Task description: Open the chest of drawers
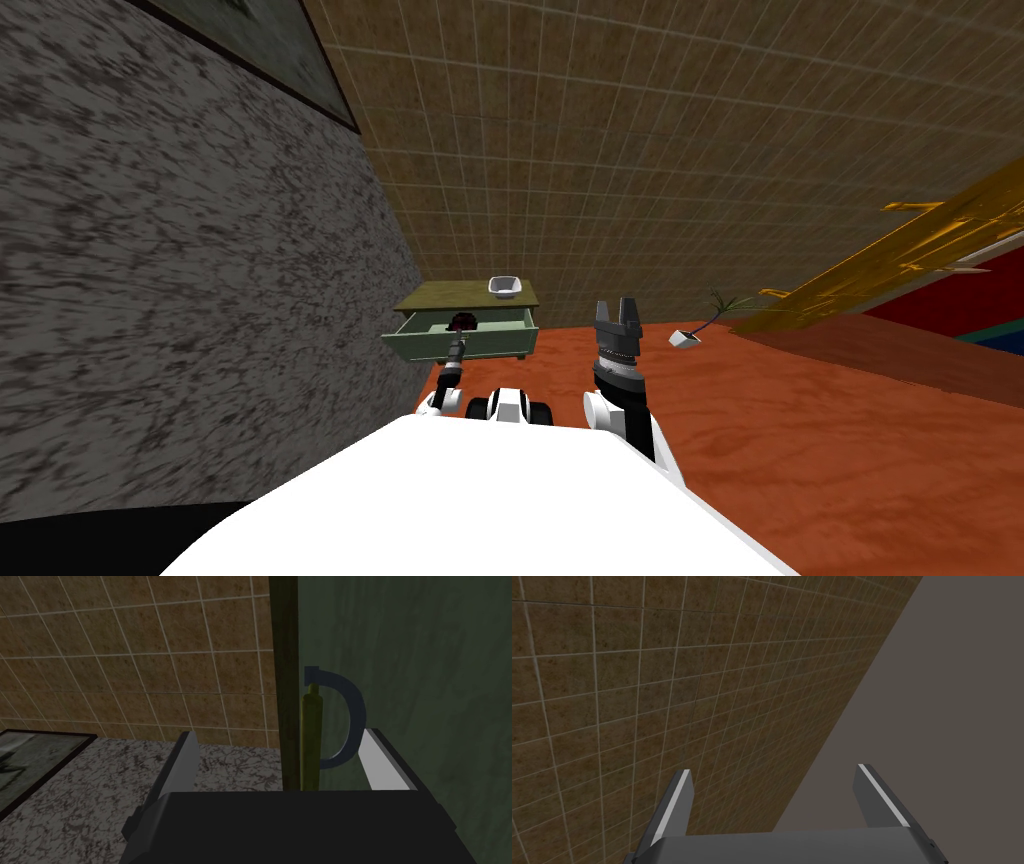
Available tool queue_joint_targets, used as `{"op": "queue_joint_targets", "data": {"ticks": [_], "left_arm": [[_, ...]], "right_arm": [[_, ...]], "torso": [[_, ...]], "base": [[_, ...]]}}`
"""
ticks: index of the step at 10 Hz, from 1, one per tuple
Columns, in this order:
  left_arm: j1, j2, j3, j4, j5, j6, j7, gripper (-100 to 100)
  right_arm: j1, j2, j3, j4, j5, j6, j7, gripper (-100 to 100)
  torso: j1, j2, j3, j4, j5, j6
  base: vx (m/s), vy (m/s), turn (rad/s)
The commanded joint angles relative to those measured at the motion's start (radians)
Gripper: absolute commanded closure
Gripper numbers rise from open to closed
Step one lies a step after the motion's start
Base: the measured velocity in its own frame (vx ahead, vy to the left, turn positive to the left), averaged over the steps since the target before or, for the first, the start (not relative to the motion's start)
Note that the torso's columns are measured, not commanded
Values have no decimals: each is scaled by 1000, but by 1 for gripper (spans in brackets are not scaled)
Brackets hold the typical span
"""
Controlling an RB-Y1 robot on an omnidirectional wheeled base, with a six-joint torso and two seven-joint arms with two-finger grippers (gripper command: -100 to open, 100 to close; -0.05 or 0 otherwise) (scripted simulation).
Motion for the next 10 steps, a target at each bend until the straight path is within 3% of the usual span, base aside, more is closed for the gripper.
{"op": "queue_joint_targets", "data": {"ticks": [1, 4, 6, 7, 8, 10], "left_arm": [[-49, 12, 0, -27, 4, 74, 1, -100], [-70, 17, 0, -35, 5, 102, 1, -100], [-111, 26, 1, -51, 9, 159, 2, -100], [-95, 24, -1, -53, 8, 144, 4, -100], [-97, 25, -1, -55, 8, 152, 6, 0], [-95, 24, -2, -53, 8, 152, 7, 0]], "right_arm": [[0, 0, 0, 0, 0, 0, 0, 0], [0, 0, 0, 0, 0, 0, 0, 0], [0, 0, 0, 0, 0, 0, 0, 0], [0, 0, 0, 0, 0, 0, 0, 0], [0, 0, 0, 0, 0, 0, 0, 0], [0, 0, 0, 0, 0, 0, 0, 0]], "torso": [[0, 1, 0, 1, 0, 0], [0, -1, -1, 0, 0, 0], [0, -2, -1, -1, 0, -1], [0, 2, 0, 1, -1, -2], [-1, 2, 0, 0, -2, -2], [-1, 0, -1, 0, -1, -1]], "base": [[-103, -25, 45], [-61, -14, 15], [-66, -9, 35], [-38, -6, -2], [0, 0, 0], [0, 0, 0]]}}
